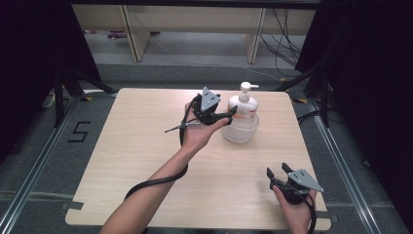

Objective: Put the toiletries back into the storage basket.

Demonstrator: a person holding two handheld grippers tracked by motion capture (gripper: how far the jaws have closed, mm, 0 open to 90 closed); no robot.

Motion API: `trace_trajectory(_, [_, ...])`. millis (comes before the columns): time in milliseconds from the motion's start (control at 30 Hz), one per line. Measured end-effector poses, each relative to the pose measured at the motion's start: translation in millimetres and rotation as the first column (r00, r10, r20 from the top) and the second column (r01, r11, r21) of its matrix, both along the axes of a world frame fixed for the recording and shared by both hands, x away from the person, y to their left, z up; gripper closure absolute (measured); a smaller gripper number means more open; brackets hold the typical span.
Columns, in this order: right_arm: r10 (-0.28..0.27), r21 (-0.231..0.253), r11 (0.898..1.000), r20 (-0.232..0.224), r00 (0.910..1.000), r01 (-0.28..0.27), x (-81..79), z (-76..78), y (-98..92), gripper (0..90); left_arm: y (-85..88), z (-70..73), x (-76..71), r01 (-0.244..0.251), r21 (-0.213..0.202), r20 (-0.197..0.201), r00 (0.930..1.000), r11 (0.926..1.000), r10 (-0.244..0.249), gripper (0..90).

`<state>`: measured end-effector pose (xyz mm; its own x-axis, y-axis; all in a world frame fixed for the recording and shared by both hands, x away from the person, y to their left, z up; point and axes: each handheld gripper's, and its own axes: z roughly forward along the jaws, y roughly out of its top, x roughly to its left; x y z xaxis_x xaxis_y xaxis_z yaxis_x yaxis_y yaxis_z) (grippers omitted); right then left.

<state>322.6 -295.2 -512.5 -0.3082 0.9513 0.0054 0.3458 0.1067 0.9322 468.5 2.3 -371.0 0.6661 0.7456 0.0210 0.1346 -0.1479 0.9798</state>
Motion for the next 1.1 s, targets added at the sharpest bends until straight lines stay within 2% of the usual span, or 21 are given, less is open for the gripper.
trace_trajectory(67, [0.002,-0.01,1.0,-0.004,1.0,-0.002,0.3,-0.1,-0.5,37.9,9.0,-3.2,-6.6,0.002,0.021,0.004,1.0,0.9998,-0.002,28.4])
trace_trajectory(233, [0.001,0.009,1.0,-0.007,1.0,-0.001,0.0,-0.5,0.6,37.9,38.2,-19.4,-27.0,0.003,0.037,0.008,1.0,0.9993,-0.004,28.6])
trace_trajectory(267, [0.005,0.024,1.0,-0.016,0.9999,-0.004,-0.3,-0.5,0.8,37.8,45.2,-24.5,-31.3,0.0,0.044,0.009,1.0,0.9991,-0.001,28.7])
trace_trajectory(367, [-0.01,0.012,1.0,-0.029,0.9995,0.01,-1.4,0.2,1.4,37.9,67.5,-42.1,-46.6,-0.011,0.062,0.02,0.9997,0.998,0.01,29.3])
trace_trajectory(400, [0.002,0.008,1.0,-0.001,1.0,-0.002,0.6,-0.8,1.1,37.9,75.9,-48.8,-51.6,-0.012,0.066,0.016,0.9998,0.9977,0.011,29.3])
trace_trajectory(433, [0.002,-0.001,1.0,-0.015,0.9999,-0.002,-0.7,0.2,0.4,37.9,84.7,-55.8,-56.5,-0.021,0.068,0.013,0.9997,0.9975,0.02,29.2])
trace_trajectory(500, [0.001,-0.001,1.0,0.0,1.0,-0.001,0.4,-0.6,0.5,37.9,102.5,-70.5,-66.2,-0.034,0.082,0.017,0.9993,0.996,0.032,29.4])
trace_trajectory(533, [0.001,0.006,1.0,-0.011,0.9999,-0.001,0.2,-0.5,0.9,37.9,111.2,-77.5,-71.4,-0.039,0.084,0.008,0.9992,0.9956,0.039,29.4])
trace_trajectory(600, [0.001,-0.017,1.0,-0.011,0.9999,-0.002,0.2,0.3,-0.7,37.9,128.3,-90.2,-81.2,-0.052,0.069,0.008,0.9987,0.9963,0.051,29.5])
trace_trajectory(700, [-0.004,-0.028,1.0,0.008,1.0,0.004,0.9,-0.1,-0.9,37.9,150.8,-105.1,-96.3,-0.074,0.051,0.019,0.9972,0.996,0.073,30.0])
trace_trajectory(733, [-0.002,-0.029,1.0,0.002,1.0,0.002,0.7,0.1,-1.1,37.9,157.3,-109.0,-101.4,-0.085,0.053,0.004,0.9964,0.9949,0.085,30.0])
trace_trajectory(767, [-0.004,-0.029,1.0,0.002,1.0,0.004,0.8,0.2,-1.1,37.9,162.8,-113.4,-104.2,-0.09,0.038,0.004,0.9959,0.9952,0.09,30.0])
trace_trajectory(833, [-0.007,-0.02,1.0,0.009,0.9999,0.007,1.7,-0.7,-0.4,37.9,171.8,-120.6,-112.5,-0.109,0.042,-0.005,0.994,0.9932,0.109,30.0])
trace_trajectory(900, [-0.009,-0.026,1.0,0.014,0.9999,0.009,1.4,-0.6,-0.7,37.9,177.4,-128.4,-118.0,-0.121,0.026,0.009,0.9926,0.9923,0.121,30.3])
trace_trajectory(933, [-0.01,-0.007,1.0,0.01,0.9999,0.01,1.4,-1.3,0.7,37.9,180.3,-131.4,-122.2,-0.14,0.022,0.005,0.9901,0.9899,0.14,30.4])
trace_trajectory(967, [-0.011,0.002,1.0,-0.003,0.9999,0.011,0.7,-1.1,1.3,37.9,182.2,-134.5,-124.0,-0.147,0.003,0.02,0.9889,0.9891,0.147,31.1])
trace_trajectory(1033, [-0.011,0.0,1.0,-0.014,0.9998,0.011,0.2,-0.4,0.8,37.8,185.2,-134.4,-127.2,-0.15,0.028,0.018,0.9885,0.9882,0.15,31.3])
trace_trajectory(1067, [-0.018,0.009,1.0,-0.03,0.9994,0.019,-1.0,0.2,1.1,37.8,186.1,-135.3,-126.2,-0.15,0.015,0.027,0.9884,0.9886,0.149,31.2])
trace_trajectory(1100, [-0.021,0.015,1.0,-0.033,0.9992,0.021,-1.4,0.2,1.4,37.7,187.8,-135.3,-126.6,-0.163,0.018,0.019,0.9866,0.9865,0.162,31.2])
